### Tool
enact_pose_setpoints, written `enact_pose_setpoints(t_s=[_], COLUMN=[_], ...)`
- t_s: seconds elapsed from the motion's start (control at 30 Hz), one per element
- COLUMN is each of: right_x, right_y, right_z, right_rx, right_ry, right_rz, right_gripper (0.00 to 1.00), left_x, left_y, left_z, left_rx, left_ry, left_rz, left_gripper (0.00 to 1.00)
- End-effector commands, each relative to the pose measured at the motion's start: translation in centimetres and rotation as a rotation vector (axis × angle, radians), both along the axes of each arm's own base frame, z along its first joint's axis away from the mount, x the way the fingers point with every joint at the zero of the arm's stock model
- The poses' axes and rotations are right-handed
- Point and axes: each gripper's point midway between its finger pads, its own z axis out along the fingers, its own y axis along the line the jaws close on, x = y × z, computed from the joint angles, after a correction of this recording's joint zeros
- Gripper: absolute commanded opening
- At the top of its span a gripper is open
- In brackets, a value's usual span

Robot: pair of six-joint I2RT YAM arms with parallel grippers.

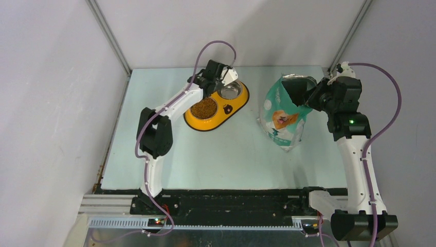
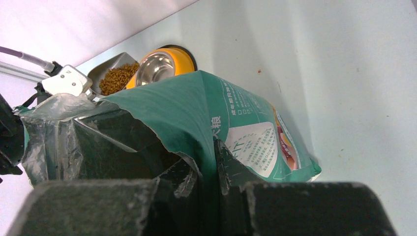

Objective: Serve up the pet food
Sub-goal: Pour the pet food into the pet food bowl.

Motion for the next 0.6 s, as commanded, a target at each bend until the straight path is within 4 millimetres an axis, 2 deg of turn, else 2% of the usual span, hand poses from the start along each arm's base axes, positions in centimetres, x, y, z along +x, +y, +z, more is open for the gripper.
enact_pose_setpoints(t_s=[0.0, 0.27, 0.57], right_x=[0.3, 0.5, 0.5], right_y=[-1.0, -0.8, -0.8], right_z=[1.3, 1.1, 1.1], right_rx=[-0.036, -0.033, -0.032], right_ry=[-0.044, -0.036, -0.037], right_rz=[-0.027, -0.018, -0.015], right_gripper=[0.00, 0.00, 0.00], left_x=[1.5, 1.6, 1.9], left_y=[0.1, -0.6, -0.5], left_z=[3.0, 2.6, 3.6], left_rx=[0.038, 0.076, 0.127], left_ry=[-0.079, -0.089, -0.115], left_rz=[-0.001, -0.016, -0.010], left_gripper=[0.00, 0.00, 0.00])
